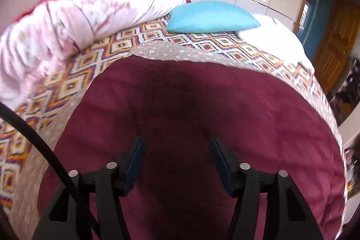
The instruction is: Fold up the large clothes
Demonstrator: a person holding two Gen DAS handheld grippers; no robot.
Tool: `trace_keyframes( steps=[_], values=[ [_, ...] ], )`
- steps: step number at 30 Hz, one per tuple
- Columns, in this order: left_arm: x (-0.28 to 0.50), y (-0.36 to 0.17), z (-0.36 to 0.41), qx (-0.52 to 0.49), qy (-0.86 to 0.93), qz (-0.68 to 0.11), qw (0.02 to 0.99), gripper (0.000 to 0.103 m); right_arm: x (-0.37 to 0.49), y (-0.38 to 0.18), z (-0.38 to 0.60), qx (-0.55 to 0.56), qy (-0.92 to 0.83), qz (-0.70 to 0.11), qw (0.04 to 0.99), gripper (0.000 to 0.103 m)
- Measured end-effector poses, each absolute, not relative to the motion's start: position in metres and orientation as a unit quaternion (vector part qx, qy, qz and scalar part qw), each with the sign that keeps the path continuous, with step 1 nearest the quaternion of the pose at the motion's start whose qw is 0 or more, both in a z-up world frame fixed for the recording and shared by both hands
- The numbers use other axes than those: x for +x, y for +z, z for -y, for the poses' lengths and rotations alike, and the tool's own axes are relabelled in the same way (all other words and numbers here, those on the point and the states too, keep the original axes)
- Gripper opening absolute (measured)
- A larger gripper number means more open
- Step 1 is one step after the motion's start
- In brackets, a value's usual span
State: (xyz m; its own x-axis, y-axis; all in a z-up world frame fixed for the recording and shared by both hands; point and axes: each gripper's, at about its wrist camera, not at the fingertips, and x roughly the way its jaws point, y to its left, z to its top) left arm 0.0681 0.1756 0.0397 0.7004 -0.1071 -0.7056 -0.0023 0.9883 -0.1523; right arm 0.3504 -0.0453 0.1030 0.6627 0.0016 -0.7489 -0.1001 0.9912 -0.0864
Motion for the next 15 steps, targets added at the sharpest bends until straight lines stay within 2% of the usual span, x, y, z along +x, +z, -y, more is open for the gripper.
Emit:
trace_keyframes(
  steps=[7, 9, 13, 14, 15],
  values=[
    [0.063, 0.052, -0.146, -0.037, -0.046, -0.378, 0.924, 0.073, 0.251, 0.079, 0.147, -0.043, -0.009, -0.399, 0.916, 0.071],
    [0.065, 0.054, -0.138, -0.025, -0.049, -0.375, 0.926, 0.073, 0.226, 0.079, 0.189, -0.021, -0.049, -0.398, 0.916, 0.077],
    [0.083, 0.061, -0.121, -0.01, -0.054, -0.374, 0.926, 0.073, 0.193, 0.067, 0.28, 0.048, -0.12, -0.41, 0.903, 0.074],
    [0.092, 0.065, -0.115, -0.003, -0.056, -0.37, 0.927, 0.073, 0.186, 0.068, 0.294, 0.054, -0.128, -0.408, 0.903, 0.068],
    [0.1, 0.068, -0.11, 0.005, -0.058, -0.366, 0.929, 0.073, 0.18, 0.071, 0.302, 0.057, -0.127, -0.404, 0.904, 0.068]
  ],
)
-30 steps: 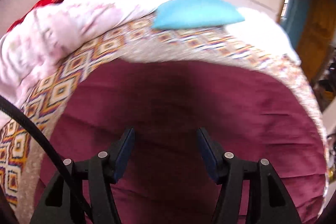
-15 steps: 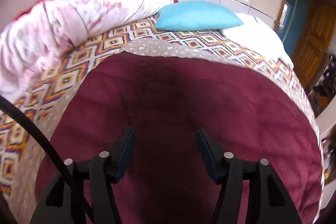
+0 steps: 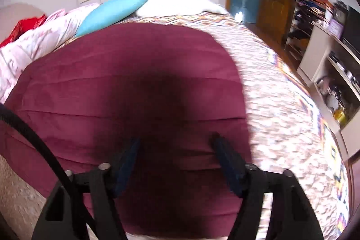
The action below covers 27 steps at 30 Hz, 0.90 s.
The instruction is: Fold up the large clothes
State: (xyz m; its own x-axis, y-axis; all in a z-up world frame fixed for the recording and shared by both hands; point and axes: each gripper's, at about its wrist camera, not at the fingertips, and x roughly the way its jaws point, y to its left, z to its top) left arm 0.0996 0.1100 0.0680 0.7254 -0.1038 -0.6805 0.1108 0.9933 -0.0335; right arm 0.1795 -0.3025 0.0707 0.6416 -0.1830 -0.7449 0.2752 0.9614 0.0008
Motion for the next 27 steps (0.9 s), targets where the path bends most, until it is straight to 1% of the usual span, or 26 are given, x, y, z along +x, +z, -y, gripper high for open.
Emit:
trace_keyframes(
  steps=[3, 5, 9, 11, 14, 17, 19, 23, 27],
  values=[
    [0.129, 0.073, -0.095, 0.028, -0.061, -0.359, 0.931, 0.073, 0.161, 0.087, 0.307, 0.041, -0.147, -0.388, 0.909, 0.071],
    [0.156, 0.071, -0.087, 0.03, -0.065, -0.358, 0.931, 0.073, 0.15, 0.094, 0.306, 0.052, -0.132, -0.378, 0.915, 0.072],
    [0.217, 0.045, -0.079, 0.041, -0.044, -0.392, 0.918, 0.074, 0.129, 0.097, 0.3, 0.073, -0.112, -0.373, 0.918, 0.073],
    [0.239, 0.03, -0.082, 0.031, -0.042, -0.416, 0.908, 0.079, 0.127, 0.093, 0.3, 0.07, -0.11, -0.377, 0.917, 0.074],
    [0.256, 0.019, -0.098, -0.023, -0.043, -0.438, 0.898, 0.086, 0.132, 0.084, 0.298, 0.058, -0.118, -0.389, 0.912, 0.075],
    [0.256, 0.02, -0.109, -0.063, -0.052, -0.446, 0.892, 0.086, 0.13, 0.08, 0.304, 0.062, -0.127, -0.388, 0.911, 0.075],
    [0.244, 0.028, -0.112, -0.067, -0.047, -0.436, 0.896, 0.086, 0.125, 0.083, 0.305, 0.077, -0.129, -0.381, 0.912, 0.075],
    [0.207, 0.05, -0.117, -0.055, -0.027, -0.404, 0.913, 0.086, 0.107, 0.086, 0.301, 0.112, -0.117, -0.371, 0.914, 0.076],
    [0.161, 0.074, -0.111, -0.025, -0.015, -0.361, 0.932, 0.086, 0.077, 0.084, 0.281, 0.115, -0.104, -0.368, 0.917, 0.077]
  ],
)
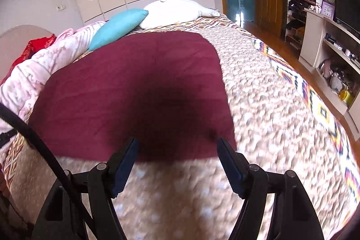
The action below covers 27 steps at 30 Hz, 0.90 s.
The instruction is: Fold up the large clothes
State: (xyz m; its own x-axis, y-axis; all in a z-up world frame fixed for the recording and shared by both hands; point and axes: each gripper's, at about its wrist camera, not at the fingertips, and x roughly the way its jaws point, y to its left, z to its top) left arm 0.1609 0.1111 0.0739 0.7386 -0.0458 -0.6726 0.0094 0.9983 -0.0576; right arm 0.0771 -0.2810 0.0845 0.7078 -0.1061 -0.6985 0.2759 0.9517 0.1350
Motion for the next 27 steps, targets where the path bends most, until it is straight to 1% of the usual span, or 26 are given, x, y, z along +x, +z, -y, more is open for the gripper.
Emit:
trace_keyframes(
  steps=[4, 8, 13, 16, 21, 27],
  values=[
    [0.12, 0.09, -0.098, -0.016, -0.024, -0.342, 0.939, 0.086, 0.046, 0.075, 0.259, 0.122, -0.09, -0.374, 0.915, 0.078],
    [0.083, 0.091, -0.076, -0.024, -0.059, -0.358, 0.931, 0.086, 0.018, 0.068, 0.243, 0.127, -0.089, -0.372, 0.915, 0.078],
    [0.051, 0.066, -0.05, -0.018, -0.076, -0.38, 0.922, 0.086, -0.021, 0.064, 0.228, 0.123, -0.126, -0.341, 0.924, 0.082],
    [0.041, 0.046, -0.039, -0.01, -0.077, -0.405, 0.911, 0.086, -0.029, 0.058, 0.221, 0.109, -0.121, -0.356, 0.92, 0.082],
    [0.032, 0.02, -0.029, 0.002, -0.071, -0.43, 0.9, 0.086, -0.036, 0.057, 0.217, 0.103, -0.114, -0.356, 0.922, 0.083],
    [0.032, 0.01, -0.024, 0.019, -0.067, -0.429, 0.9, 0.086, -0.031, 0.047, 0.21, 0.093, -0.111, -0.367, 0.919, 0.083]
  ],
)
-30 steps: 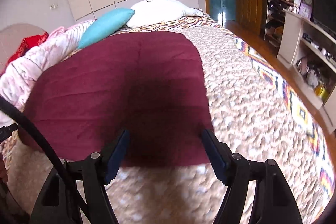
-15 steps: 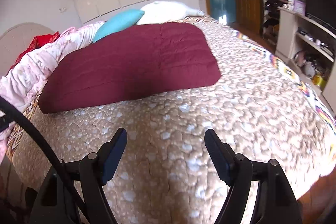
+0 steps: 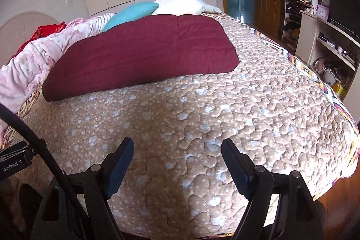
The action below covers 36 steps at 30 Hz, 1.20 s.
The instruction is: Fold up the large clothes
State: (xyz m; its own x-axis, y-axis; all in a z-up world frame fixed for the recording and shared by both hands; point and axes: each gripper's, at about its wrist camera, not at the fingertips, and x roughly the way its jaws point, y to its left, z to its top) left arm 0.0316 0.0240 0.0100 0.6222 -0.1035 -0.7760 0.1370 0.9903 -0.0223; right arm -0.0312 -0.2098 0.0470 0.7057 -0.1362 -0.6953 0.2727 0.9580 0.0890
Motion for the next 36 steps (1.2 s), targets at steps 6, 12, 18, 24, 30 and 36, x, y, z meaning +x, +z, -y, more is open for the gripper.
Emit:
trace_keyframes(
  steps=[6, 12, 18, 24, 30, 36],
  values=[
    [0.033, 0.009, -0.022, 0.023, -0.069, -0.429, 0.9, 0.086, -0.024, 0.042, 0.196, 0.057, -0.111, -0.374, 0.919, 0.083],
    [0.036, 0.002, -0.022, 0.024, -0.067, -0.438, 0.896, 0.086, -0.022, 0.04, 0.187, 0.034, -0.11, -0.374, 0.92, 0.083],
    [0.041, -0.007, -0.024, 0.025, -0.063, -0.449, 0.891, 0.086, -0.021, 0.037, 0.187, 0.036, -0.111, -0.378, 0.918, 0.083],
    [0.043, -0.015, -0.024, 0.028, -0.061, -0.454, 0.889, 0.086, -0.021, 0.034, 0.189, 0.042, -0.11, -0.385, 0.915, 0.083],
    [0.048, -0.024, -0.022, 0.025, -0.051, -0.452, 0.89, 0.095, -0.02, 0.031, 0.187, 0.042, -0.108, -0.39, 0.913, 0.083],
    [0.046, -0.029, -0.025, 0.017, -0.06, -0.425, 0.903, 0.099, -0.02, 0.031, 0.186, 0.04, -0.106, -0.392, 0.913, 0.083]
  ],
)
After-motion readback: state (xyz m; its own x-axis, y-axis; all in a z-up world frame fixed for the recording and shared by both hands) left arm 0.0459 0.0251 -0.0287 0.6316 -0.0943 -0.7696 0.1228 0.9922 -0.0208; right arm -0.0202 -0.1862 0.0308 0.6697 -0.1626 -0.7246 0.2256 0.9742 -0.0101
